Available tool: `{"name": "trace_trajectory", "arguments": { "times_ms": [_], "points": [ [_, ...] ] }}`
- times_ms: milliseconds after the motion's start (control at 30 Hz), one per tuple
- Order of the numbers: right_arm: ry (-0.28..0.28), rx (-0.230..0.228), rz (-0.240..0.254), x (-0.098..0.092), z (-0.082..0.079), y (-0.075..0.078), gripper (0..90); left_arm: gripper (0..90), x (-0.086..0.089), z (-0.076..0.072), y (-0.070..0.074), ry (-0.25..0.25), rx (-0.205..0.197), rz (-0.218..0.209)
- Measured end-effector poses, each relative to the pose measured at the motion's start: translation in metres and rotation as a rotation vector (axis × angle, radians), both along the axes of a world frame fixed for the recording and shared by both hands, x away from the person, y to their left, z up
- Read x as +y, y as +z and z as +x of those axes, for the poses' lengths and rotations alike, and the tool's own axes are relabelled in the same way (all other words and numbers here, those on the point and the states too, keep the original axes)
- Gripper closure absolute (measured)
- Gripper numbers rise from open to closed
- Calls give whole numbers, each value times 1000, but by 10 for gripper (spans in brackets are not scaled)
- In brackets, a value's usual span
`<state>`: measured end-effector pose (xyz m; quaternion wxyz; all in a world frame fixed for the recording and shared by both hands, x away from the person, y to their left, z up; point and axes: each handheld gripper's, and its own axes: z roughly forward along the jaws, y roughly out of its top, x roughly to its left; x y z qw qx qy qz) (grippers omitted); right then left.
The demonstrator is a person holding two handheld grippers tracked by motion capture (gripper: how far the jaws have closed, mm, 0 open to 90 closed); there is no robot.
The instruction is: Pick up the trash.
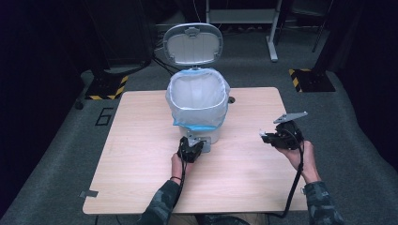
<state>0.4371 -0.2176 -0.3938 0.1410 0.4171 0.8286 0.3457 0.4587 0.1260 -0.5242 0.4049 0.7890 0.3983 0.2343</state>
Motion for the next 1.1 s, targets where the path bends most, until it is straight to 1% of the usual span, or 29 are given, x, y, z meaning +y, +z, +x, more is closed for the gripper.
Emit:
{"name": "trace_trajectory", "arguments": {
  "times_ms": [33,100,167,233,500,767,800,867,900,933,1033,1100],
  "points": [
    [11,-10,-4,-1,1,1,791,900,0,0,0,0,0,-1],
    [4,-9,0,0,2,3,792,900,0,0,0,0,0,0],
    [12,-13,2,0,3,5,792,900,0,0,0,0,1,-1],
    [8,-9,-1,2,5,8,793,900,0,0,0,1,2,-2],
    [31,-27,-3,8,12,20,795,900,0,0,0,0,2,-2],
    [48,-32,1,17,17,32,796,900,0,0,0,0,3,-2],
    [57,-39,-8,17,18,33,797,900,1,0,0,-1,2,-1],
    [59,-39,0,19,19,35,798,900,1,1,0,-5,-3,1],
    [60,-40,-3,20,20,36,798,900,1,0,0,-4,-1,1],
    [58,-32,0,21,21,38,798,900,1,0,0,-4,-1,1],
    [70,-42,-1,24,23,42,799,900,1,0,0,-4,-1,1],
    [69,-38,3,26,25,45,799,900,1,1,0,-5,-3,1]
  ]
}}
